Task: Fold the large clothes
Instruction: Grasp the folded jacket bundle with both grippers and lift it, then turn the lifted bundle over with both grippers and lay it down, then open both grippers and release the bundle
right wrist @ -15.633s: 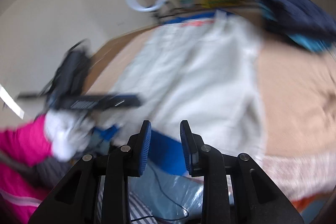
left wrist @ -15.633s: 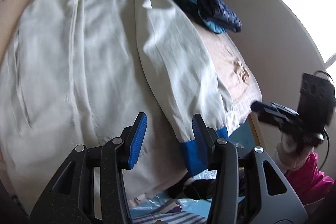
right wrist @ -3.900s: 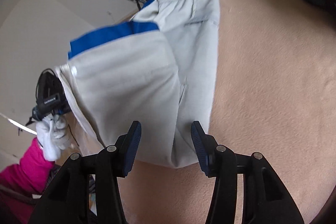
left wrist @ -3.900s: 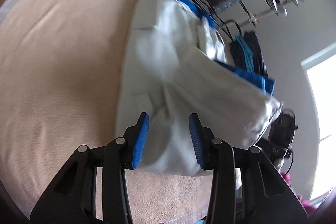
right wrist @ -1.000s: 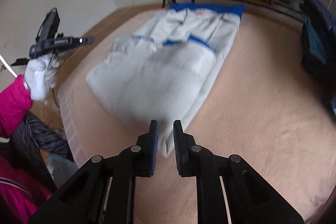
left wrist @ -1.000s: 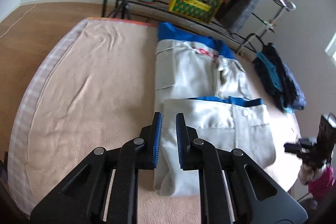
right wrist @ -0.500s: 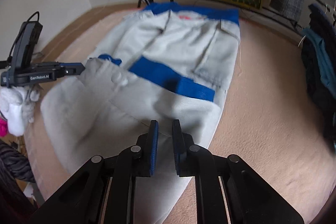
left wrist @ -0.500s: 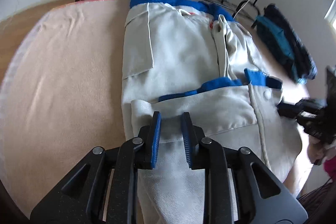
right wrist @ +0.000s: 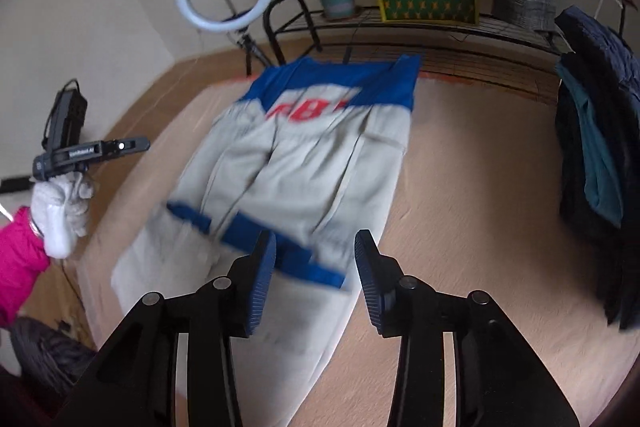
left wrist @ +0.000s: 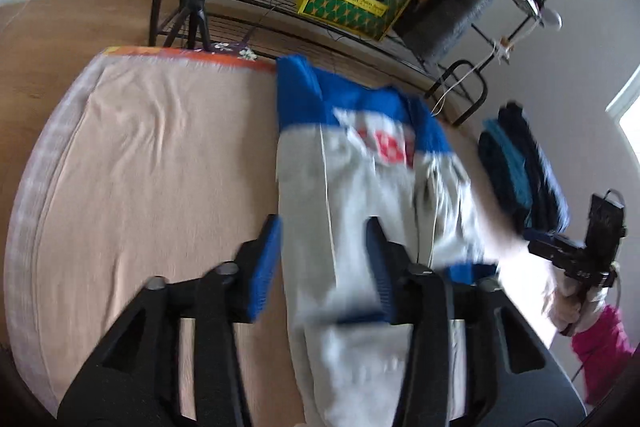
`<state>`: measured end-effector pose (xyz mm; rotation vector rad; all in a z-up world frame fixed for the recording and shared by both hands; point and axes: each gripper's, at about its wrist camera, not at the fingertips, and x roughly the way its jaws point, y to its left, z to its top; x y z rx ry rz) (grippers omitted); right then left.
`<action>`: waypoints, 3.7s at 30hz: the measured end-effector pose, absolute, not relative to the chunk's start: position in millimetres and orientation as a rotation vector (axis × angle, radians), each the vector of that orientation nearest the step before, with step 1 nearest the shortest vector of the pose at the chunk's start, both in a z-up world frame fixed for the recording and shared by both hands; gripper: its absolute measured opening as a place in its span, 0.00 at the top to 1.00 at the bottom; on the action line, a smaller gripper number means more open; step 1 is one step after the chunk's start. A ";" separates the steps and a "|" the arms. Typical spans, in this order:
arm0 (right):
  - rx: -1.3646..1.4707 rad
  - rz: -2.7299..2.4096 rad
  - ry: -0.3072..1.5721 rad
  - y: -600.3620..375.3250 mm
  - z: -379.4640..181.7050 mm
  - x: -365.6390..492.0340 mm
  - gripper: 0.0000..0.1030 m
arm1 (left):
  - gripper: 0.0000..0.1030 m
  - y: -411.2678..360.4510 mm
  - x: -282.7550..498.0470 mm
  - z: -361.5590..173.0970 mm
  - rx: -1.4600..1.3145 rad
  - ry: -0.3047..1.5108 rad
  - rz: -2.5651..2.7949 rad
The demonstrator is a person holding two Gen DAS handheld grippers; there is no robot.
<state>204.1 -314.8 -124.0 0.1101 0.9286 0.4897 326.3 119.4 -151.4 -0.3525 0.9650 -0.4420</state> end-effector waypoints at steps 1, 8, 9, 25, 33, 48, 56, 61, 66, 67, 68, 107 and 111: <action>0.127 0.480 0.925 -318.0 -121.9 211.1 0.62 | 0.44 121.4 337.4 -151.1 -0.366 0.970 -0.446; 0.223 0.433 0.892 -334.3 -117.9 295.9 0.60 | 0.44 110.8 419.2 -166.8 -0.416 0.990 -0.455; 0.231 0.428 0.893 -333.6 -121.2 310.1 0.59 | 0.44 107.4 430.2 -171.2 -0.416 0.994 -0.449; 0.523 0.428 0.950 -342.4 -196.0 448.5 0.58 | 0.44 68.3 554.7 -235.7 -0.502 1.081 -0.463; 0.468 0.441 0.974 -319.5 -206.7 478.8 0.69 | 0.78 38.6 576.0 -239.4 -0.363 1.049 -0.407; 0.237 0.442 0.793 -292.7 -142.0 449.2 0.98 | 1.00 38.9 535.3 -173.4 -0.364 0.826 -0.458; 0.253 0.488 0.692 -293.0 -84.1 395.1 0.98 | 1.00 49.2 475.1 -113.9 -0.381 0.733 -0.530; 0.234 0.502 0.669 -287.1 -51.2 347.4 0.98 | 1.00 54.0 417.5 -82.4 -0.342 0.699 -0.558; 0.233 0.524 0.661 -279.4 -30.1 287.3 0.98 | 1.00 62.5 356.9 -64.9 -0.331 0.679 -0.581; 0.231 0.527 0.661 -278.4 -28.6 278.6 0.98 | 1.00 64.1 346.4 -64.3 -0.335 0.681 -0.584; 0.233 0.536 0.665 -276.1 -27.5 261.8 0.98 | 1.00 66.4 331.5 -64.1 -0.330 0.678 -0.583; 0.127 0.535 0.553 -331.2 52.5 -122.7 0.86 | 0.89 144.8 -48.8 16.7 -0.259 0.777 -0.595; 0.139 0.540 0.499 -341.9 88.4 -140.7 0.84 | 0.88 153.4 -77.5 76.4 -0.272 0.728 -0.598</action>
